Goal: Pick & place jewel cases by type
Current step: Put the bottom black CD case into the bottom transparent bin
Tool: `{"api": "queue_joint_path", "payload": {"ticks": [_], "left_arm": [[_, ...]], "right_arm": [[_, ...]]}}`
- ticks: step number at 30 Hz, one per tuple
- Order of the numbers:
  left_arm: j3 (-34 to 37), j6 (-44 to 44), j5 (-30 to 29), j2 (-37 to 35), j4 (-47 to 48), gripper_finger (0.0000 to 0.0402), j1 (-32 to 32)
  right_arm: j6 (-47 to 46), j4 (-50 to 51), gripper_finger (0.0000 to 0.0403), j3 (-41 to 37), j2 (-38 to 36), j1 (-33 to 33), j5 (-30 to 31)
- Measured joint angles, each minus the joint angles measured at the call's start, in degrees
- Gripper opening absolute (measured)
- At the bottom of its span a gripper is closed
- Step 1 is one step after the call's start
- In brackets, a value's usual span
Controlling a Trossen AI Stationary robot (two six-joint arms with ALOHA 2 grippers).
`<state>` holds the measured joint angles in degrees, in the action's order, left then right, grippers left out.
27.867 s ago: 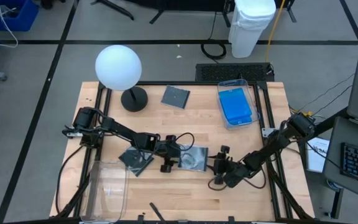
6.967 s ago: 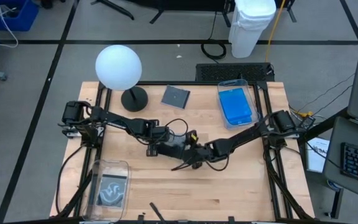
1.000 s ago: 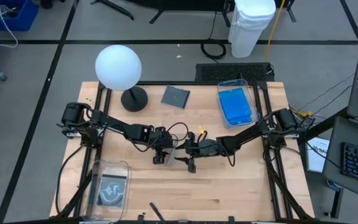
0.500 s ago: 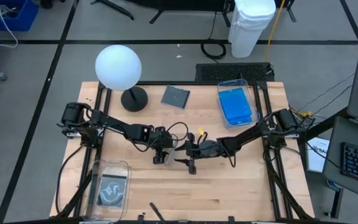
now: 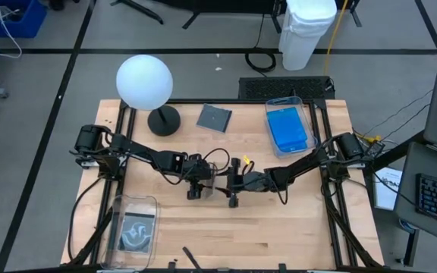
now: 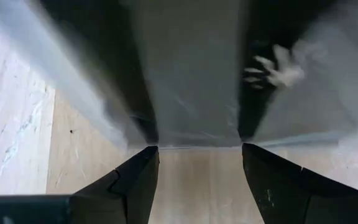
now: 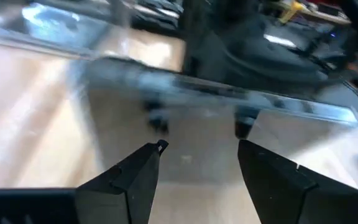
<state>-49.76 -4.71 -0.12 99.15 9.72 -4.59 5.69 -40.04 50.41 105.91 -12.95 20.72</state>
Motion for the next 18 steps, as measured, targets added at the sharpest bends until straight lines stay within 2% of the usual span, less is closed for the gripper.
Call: {"api": "queue_joint_path", "payload": {"ticks": [7, 18], "left_arm": [[0.0, -0.1, 0.0, 0.0, 0.0, 0.0237, 0.0], [0.0, -0.1, 0.0, 0.0, 0.0, 0.0237, 0.0]], "right_arm": [[-2.3, 2.1, 0.0210, 0.0, 0.0, 1.8, 0.1], [1.6, 1.0, 0.0210, 0.0, 0.0, 1.6, 1.5]]}}
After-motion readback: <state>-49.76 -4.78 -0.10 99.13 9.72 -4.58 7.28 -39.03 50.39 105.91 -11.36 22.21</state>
